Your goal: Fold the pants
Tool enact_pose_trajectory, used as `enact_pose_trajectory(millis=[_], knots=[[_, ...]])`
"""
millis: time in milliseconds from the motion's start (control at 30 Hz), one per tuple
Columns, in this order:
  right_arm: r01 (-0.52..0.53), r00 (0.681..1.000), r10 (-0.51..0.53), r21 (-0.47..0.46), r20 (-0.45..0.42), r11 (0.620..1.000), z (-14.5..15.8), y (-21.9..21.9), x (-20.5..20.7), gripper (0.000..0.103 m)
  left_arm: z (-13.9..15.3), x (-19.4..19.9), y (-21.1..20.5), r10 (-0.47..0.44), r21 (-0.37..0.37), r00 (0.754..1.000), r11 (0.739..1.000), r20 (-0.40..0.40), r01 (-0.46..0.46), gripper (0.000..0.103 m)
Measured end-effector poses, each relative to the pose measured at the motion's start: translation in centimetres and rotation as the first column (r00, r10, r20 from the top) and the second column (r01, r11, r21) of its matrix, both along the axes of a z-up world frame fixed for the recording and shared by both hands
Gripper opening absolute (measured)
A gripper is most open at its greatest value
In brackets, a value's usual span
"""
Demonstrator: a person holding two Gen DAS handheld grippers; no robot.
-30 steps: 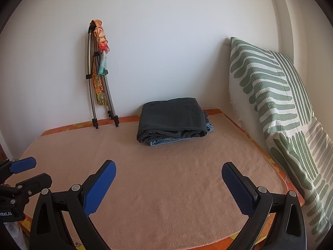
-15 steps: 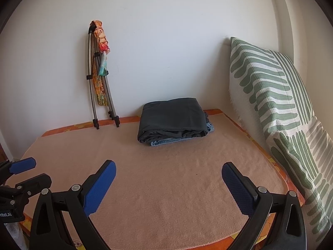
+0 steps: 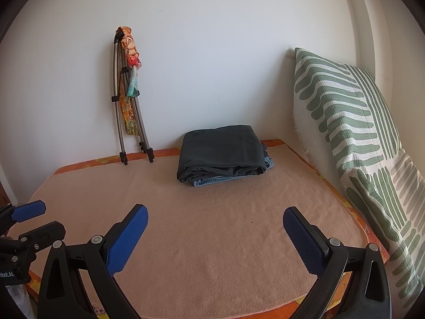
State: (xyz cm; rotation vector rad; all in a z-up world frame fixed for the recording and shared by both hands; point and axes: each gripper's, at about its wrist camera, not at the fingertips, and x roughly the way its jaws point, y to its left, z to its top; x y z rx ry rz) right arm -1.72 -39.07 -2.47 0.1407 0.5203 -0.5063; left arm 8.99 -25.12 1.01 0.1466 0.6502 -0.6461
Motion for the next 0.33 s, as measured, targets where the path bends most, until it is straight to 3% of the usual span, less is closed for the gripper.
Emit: enact_pose_trajectory(millis=[333], knots=[[-0.010,1.000,0.010,-0.002,-0.002,1.000,0.06,0.43,0.10,0.103,0.23,-0.78,0.22,0.001,-0.007,0.999,1.000,0.035,-0.001,0.081]])
